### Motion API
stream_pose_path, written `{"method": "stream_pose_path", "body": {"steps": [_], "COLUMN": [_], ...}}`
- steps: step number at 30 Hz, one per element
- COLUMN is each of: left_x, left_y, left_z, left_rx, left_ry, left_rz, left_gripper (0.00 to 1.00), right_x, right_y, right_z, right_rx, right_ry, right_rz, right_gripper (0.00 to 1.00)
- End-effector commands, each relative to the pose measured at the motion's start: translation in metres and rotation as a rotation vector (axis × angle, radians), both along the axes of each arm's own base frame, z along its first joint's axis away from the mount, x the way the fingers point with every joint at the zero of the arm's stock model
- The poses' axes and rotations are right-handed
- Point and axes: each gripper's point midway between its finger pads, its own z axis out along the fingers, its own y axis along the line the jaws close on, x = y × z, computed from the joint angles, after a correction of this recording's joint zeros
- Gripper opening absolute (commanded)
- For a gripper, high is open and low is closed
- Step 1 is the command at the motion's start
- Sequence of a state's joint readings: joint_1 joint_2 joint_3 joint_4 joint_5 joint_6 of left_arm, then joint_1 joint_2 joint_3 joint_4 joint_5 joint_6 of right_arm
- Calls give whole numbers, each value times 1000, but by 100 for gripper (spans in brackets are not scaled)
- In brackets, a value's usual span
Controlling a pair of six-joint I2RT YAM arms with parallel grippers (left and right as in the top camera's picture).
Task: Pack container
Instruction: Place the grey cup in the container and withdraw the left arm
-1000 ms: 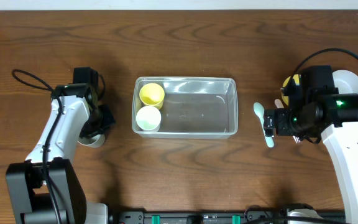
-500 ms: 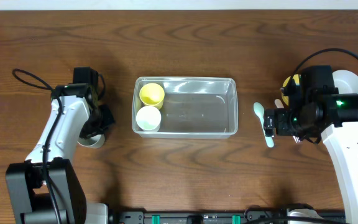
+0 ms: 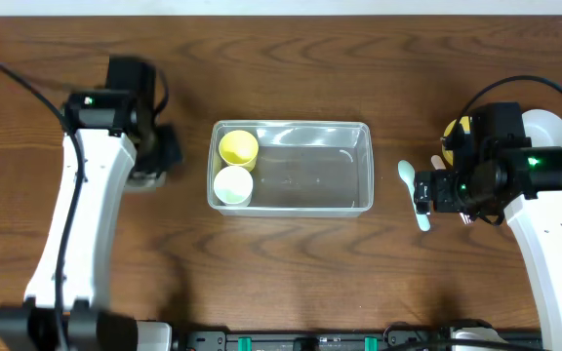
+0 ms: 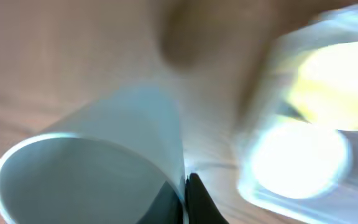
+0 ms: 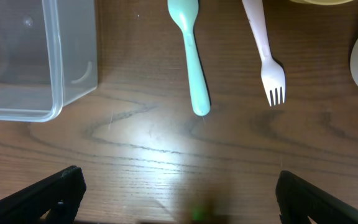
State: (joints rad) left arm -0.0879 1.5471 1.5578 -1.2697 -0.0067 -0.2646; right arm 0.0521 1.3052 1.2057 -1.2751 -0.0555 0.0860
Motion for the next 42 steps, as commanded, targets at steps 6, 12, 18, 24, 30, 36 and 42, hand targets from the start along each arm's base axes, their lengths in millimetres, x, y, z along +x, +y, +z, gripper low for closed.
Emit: {"method": "stream_pose_path", "body": {"steps": [6,12,18,24,30,36,42], "left_x": [10,23,28,31,44,51,56], "left_y": [-101,-155,-185,-199,-207,-211,-215], "left_z": [96,67,12,-25,-52,-75,-98], "left_rx": [-41,-30,-13,-7,8,15,27], "left_ry": [-249,-200,-48,46,72,102,131], "left_rz": [-335,-494,-587,-625,-665,-665,-691], "left_gripper": [6,6,6,6,6,6,6], "right_x": [3,3,3,3,3,3,3], "right_y": [2,2,2,2,2,2,2], "right_z": [4,4,4,4,4,4,4], "right_rx": [-5,-5,-5,-5,-5,-5,-5], "right_ry": [-15,-14,-14,-15,-15,-15,-15], "right_rz": [25,25,25,25,25,25,26], "right_gripper": [99,99,99,99,99,99,99]}}
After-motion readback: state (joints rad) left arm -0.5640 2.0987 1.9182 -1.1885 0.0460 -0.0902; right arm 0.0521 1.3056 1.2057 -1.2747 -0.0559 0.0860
